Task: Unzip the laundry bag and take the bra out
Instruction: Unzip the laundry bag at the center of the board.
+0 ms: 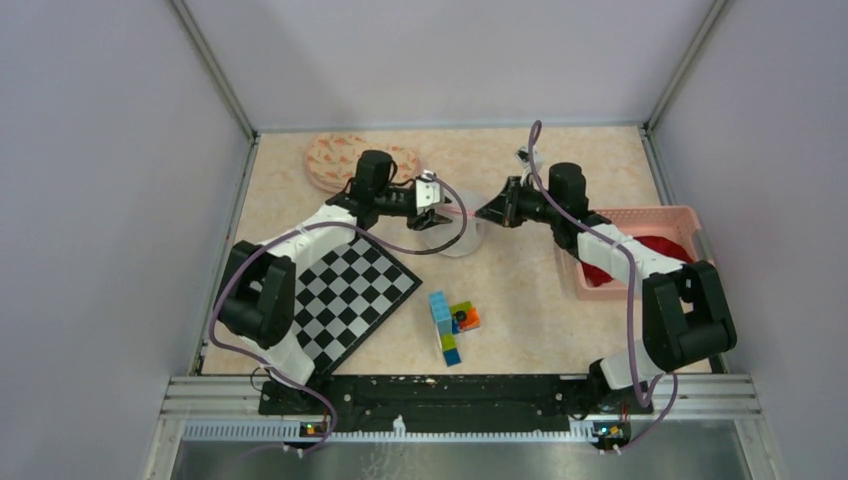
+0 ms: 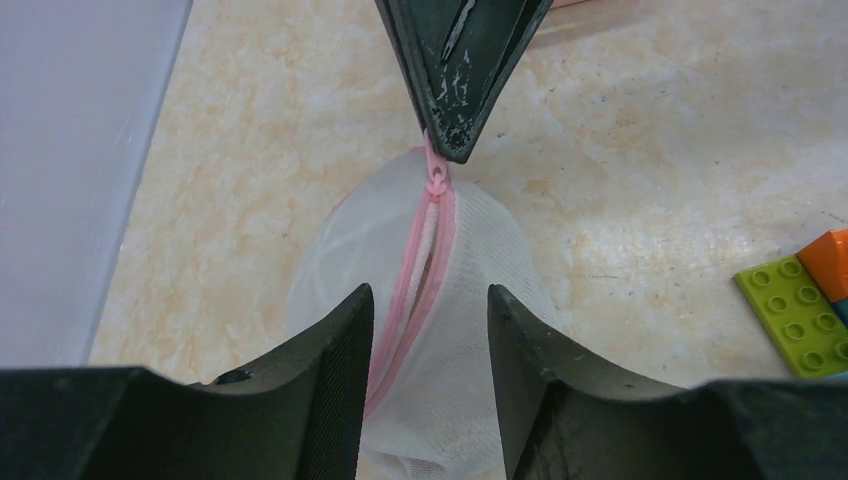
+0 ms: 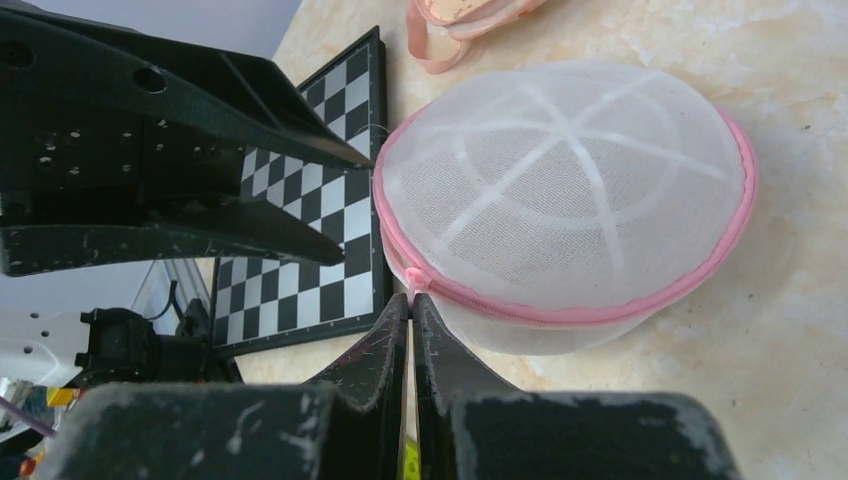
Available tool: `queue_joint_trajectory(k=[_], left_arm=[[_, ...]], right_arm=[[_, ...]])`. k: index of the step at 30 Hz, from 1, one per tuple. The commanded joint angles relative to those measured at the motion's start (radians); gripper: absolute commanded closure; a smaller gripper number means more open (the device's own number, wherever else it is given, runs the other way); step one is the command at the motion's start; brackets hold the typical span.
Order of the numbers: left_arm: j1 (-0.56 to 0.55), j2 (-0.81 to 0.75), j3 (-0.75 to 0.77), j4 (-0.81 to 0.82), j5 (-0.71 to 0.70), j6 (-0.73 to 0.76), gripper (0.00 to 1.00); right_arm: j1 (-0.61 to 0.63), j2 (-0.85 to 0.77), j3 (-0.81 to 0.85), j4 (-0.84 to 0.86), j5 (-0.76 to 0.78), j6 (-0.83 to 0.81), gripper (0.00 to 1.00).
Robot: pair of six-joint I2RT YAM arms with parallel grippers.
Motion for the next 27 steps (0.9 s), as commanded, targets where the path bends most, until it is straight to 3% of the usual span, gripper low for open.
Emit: queue_joint_trajectory(k=[1, 15, 27], left_arm=[[-0.008, -0.037, 0.041, -0.043, 0.048, -0.046, 0.48], [-0.064, 0.054, 0.141, -0.071, -0.022, -0.135, 0.53], [-0.052, 0.047, 0.097, -0.09, -0.096, -0.111, 0.96]], right_arm=[[0.011, 0.001, 0.01, 0.066, -0.022, 0.0, 1.0], [0.022, -0.004, 0.014, 0.057, -0.031, -0.026, 1.0], [0.014, 0.0, 0.028, 0.022, -0.02, -0.053, 1.0]])
